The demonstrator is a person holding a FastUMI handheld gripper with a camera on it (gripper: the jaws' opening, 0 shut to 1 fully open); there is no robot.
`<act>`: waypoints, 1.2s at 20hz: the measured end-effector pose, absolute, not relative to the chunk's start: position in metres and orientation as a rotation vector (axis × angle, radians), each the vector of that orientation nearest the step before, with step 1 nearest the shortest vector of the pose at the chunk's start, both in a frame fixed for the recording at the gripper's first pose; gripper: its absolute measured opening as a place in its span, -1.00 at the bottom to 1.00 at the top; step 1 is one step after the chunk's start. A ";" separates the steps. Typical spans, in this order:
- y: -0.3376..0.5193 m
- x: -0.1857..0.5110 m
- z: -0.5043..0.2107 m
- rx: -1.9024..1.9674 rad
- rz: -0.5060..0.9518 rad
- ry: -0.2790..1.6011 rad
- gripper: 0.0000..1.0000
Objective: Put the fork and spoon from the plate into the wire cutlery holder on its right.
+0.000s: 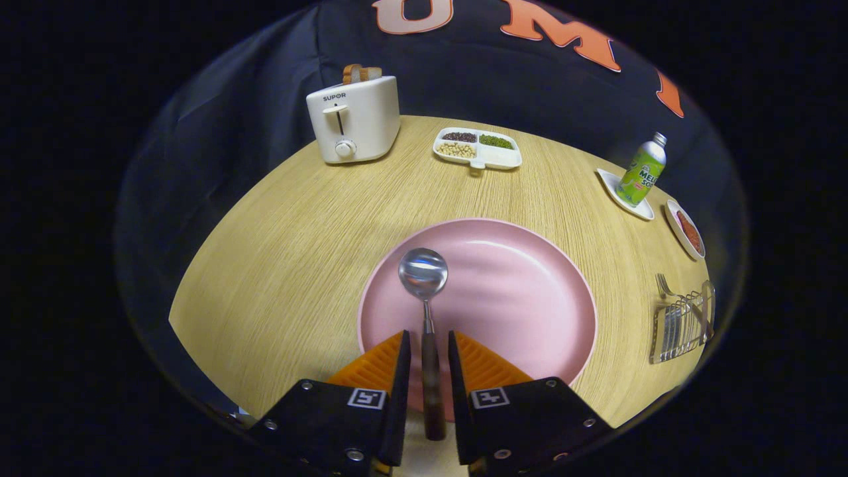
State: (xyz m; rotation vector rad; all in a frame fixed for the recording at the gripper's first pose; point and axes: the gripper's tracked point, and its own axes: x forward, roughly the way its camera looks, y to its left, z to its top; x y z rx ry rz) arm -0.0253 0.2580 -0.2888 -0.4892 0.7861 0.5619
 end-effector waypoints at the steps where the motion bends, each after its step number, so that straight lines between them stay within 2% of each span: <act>1: 0.258 -0.025 -0.291 -0.488 0.557 0.794 -0.45; 2: 0.259 -0.026 -0.290 -0.484 0.550 0.797 -0.64; 4: 0.255 -0.026 -0.285 -0.470 0.525 0.807 -0.87; 5: 0.252 -0.027 -0.282 -0.462 0.522 0.814 -0.90; 14: 0.202 -0.030 -0.212 -0.325 0.491 0.882 -0.90; 24: 0.079 -0.006 -0.139 -0.281 0.356 0.950 -0.90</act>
